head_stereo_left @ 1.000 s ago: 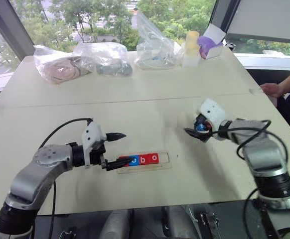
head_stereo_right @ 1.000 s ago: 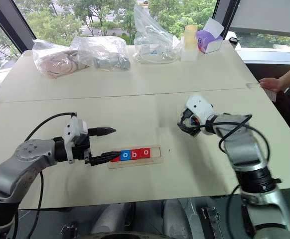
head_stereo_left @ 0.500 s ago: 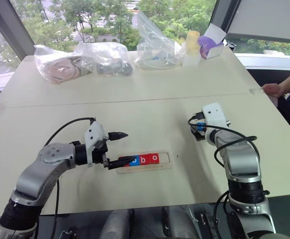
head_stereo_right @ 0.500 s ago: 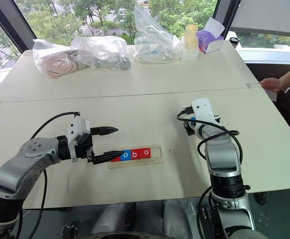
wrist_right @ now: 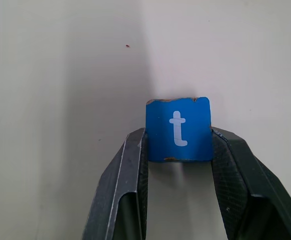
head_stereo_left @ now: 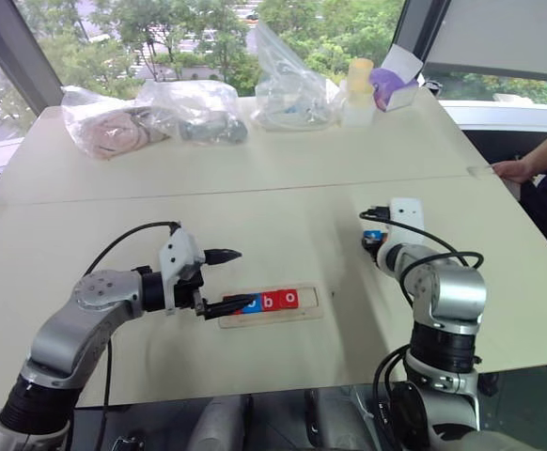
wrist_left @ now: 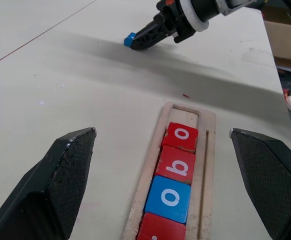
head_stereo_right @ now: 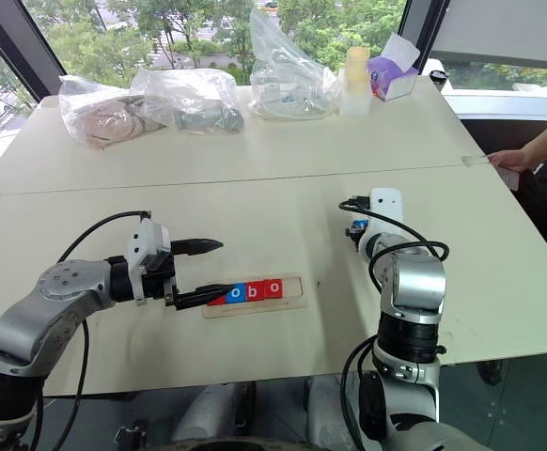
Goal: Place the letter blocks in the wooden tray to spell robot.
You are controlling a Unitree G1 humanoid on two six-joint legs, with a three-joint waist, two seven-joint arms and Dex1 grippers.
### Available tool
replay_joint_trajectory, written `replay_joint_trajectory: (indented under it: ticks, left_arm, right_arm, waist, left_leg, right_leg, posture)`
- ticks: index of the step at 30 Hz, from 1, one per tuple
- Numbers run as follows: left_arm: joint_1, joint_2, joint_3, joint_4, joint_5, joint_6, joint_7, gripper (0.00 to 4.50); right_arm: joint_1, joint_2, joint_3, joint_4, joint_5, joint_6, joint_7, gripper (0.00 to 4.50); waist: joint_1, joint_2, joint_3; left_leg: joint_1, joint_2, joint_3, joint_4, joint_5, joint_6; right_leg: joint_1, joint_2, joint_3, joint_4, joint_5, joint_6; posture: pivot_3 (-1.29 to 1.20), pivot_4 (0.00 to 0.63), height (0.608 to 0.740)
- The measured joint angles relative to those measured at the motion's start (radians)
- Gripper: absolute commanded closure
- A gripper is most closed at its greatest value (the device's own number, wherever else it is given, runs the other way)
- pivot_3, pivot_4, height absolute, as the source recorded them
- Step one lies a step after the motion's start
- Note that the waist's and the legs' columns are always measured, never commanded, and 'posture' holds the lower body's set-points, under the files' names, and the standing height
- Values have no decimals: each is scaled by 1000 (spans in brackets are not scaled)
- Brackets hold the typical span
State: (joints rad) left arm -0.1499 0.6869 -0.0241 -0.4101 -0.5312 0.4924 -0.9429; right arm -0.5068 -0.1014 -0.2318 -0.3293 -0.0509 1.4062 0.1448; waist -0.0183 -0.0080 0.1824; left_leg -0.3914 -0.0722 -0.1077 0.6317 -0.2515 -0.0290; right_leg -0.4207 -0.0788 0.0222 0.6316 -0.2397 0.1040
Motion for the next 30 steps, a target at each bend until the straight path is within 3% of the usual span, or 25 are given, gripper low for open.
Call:
replay_joint_trajectory:
  ticks: [4,8,16,20,23,28,30]
  left_arm:
    - [1,0,-1,0,0,0,-3,0]
    - [1,0,-3,5,0,0,-11,0]
    - [-11,0,-10,15,0,0,-27,0]
    - [-17,0,-11,18,0,1,-31,0]
    - [-28,0,-12,25,1,1,-34,0]
    - [-44,0,-16,44,11,1,-36,0]
    - [-54,0,-22,44,14,0,-38,0]
  right_arm:
    - [95,-48,44,-187,61,149,41,3351]
    - [293,-96,64,-416,174,178,88,3351]
    - [392,-113,36,-517,325,196,31,3351]
    - [386,-112,24,-520,396,201,-14,1506]
    - [354,-201,34,-497,470,202,-6,59]
    - [217,-499,71,-436,637,201,149,59]
    - [179,-724,140,-398,663,109,306,59]
  waist:
    - [5,0,0]
    - [6,0,-1]
    - [3,-1,-1]
    - [3,-1,-1]
    - [4,0,-1]
    - [4,0,0]
    - [6,1,1]
  left_leg:
    - [0,0,-1,-1,0,0]
    - [0,0,-1,-1,0,1]
    - [1,1,-1,1,0,0]
    - [1,1,-1,1,0,0]
    - [1,0,-1,1,0,1]
    - [0,1,-1,1,0,1]
    - [-1,0,0,1,0,1]
  right_leg:
    - [0,0,0,0,0,0]
    - [1,-1,-1,-1,0,0]
    - [2,0,-1,-1,-1,-1]
    - [2,0,-1,-1,-1,0]
    - [2,0,-1,-1,-1,0]
    - [2,0,-2,-2,-1,0]
    - [3,-1,-3,-3,-1,1]
  posture:
    - [0,150,740]
    - [0,150,740]
    - [0,150,740]
    - [0,150,740]
    - [0,150,740]
    - [0,150,740]
    - [0,150,740]
